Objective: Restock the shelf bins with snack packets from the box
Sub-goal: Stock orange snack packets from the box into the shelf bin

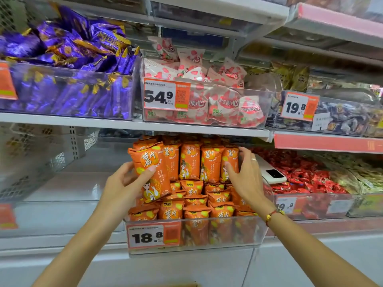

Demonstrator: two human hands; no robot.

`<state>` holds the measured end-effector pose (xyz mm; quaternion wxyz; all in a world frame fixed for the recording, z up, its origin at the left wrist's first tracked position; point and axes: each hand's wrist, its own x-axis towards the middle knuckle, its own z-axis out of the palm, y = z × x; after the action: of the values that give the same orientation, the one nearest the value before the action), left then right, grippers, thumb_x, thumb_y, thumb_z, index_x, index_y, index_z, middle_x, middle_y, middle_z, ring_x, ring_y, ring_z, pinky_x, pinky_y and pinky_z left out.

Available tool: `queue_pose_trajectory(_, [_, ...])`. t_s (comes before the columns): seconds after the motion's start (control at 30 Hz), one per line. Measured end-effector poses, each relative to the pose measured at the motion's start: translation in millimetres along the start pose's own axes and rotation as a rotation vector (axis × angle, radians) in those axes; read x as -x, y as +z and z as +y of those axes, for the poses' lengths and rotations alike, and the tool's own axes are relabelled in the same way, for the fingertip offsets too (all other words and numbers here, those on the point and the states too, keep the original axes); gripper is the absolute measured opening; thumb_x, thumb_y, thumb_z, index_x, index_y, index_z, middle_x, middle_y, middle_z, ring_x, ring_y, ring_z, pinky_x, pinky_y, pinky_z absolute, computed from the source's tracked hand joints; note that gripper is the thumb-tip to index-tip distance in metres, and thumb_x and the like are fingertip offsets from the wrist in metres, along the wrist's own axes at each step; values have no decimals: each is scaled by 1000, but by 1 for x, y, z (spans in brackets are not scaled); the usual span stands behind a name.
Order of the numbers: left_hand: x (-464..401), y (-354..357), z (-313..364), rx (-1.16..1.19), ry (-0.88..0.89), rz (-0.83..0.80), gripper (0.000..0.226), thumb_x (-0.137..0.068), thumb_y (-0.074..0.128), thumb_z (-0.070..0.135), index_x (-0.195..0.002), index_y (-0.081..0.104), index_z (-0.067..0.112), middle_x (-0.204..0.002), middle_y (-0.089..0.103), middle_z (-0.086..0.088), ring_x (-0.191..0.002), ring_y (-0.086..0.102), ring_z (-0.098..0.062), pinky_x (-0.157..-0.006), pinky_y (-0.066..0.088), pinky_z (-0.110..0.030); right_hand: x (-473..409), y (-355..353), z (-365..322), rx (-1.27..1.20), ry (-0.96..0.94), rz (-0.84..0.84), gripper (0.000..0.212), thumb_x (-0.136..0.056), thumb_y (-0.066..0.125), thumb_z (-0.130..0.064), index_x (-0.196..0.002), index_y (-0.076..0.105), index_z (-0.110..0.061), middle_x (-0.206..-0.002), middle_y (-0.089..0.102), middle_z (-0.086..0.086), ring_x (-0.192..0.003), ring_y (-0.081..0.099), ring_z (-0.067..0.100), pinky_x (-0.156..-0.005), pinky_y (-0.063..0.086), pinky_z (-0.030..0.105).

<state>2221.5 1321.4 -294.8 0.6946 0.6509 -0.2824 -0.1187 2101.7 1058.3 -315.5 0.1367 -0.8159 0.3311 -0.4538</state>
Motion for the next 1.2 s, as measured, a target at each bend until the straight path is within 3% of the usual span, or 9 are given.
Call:
queue_pose_trajectory(0.07, [1, -4, -1, -4, 14, 9, 31, -85, 64, 37, -113, 59, 27, -95, 70, 11, -84, 68, -4, -63, 50, -22, 5, -2, -10, 67, -229, 13, 54, -92, 59, -31, -141, 39, -22, -140, 41, 5, -130, 40, 23, -100, 43, 39])
queue_pose_trajectory(0.13, [3, -8, -4, -14, 21, 17, 32, -84, 64, 36, -114, 59, 26, -98, 70, 10, -86, 67, -5, -63, 50, -22, 3, 5, -12, 198, -339, -159, 60, -94, 55, -35, -148, 29, -31, -154, 23, 7, -143, 21, 27, -113, 29, 45])
queue_pose_trajectory(0.23, [6, -14, -9, -16, 26, 25, 29, -83, 64, 37, -110, 59, 28, -96, 70, 13, -83, 68, -2, -63, 51, -20, -2, 15, -7, 294, -305, -356, 64, -99, 44, -41, -151, 7, -40, -161, -6, 6, -148, -6, 30, -118, 13, 52])
queue_pose_trajectory(0.37, [6, -22, -11, 7, 37, 54, 16, -84, 64, 34, -99, 60, 32, -77, 71, 25, -72, 66, 11, -62, 49, -20, 3, 18, 0, 317, -306, -436, 73, -99, 46, -37, -150, -6, -41, -159, -16, 8, -146, -18, 28, -119, 8, 53])
queue_pose_trajectory(0.57, [8, -36, -5, 75, 14, 134, 27, -86, 63, 35, -111, 62, 24, -86, 71, 13, -75, 68, 2, -62, 50, -20, -1, 5, -16, 351, -273, -514, 77, -96, 51, -39, -151, -4, -40, -160, -10, 12, -147, -14, 29, -119, 10, 50])
queue_pose_trajectory(0.73, [12, -53, -7, 107, -19, 158, 33, -88, 62, 30, -119, 61, 18, -94, 69, 5, -84, 66, -8, -65, 50, -23, 34, 13, -69, 216, -403, -143, 55, -95, 53, -34, -145, 31, -35, -157, 21, 8, -147, 11, 29, -117, 18, 44])
queue_pose_trajectory(0.9, [13, -60, -13, 108, -44, 155, 34, -89, 62, 28, -121, 60, 15, -96, 68, 2, -86, 65, -10, -66, 50, -25, 30, 54, -120, 303, -764, -330, 60, -98, 47, -36, -151, 17, -35, -162, 5, 2, -149, -2, 28, -118, 6, 46])
queue_pose_trajectory(1.1, [9, -71, -17, 77, -39, 146, 28, -89, 63, 29, -115, 62, 18, -95, 69, 3, -79, 66, -5, -63, 52, -20, 20, 75, -120, 410, -650, -465, 69, -98, 45, -24, -153, 4, -34, -162, 0, 3, -148, -3, 30, -117, 20, 49])
queue_pose_trajectory(1.2, [-4, -63, -10, 48, 0, 59, 24, -88, 64, 30, -111, 62, 21, -97, 70, 7, -74, 68, 1, -56, 51, -13, 19, 63, -136, 189, -561, -439, 53, -100, 42, -28, -150, 24, -35, -160, 17, 2, -148, 6, 26, -119, 14, 46])
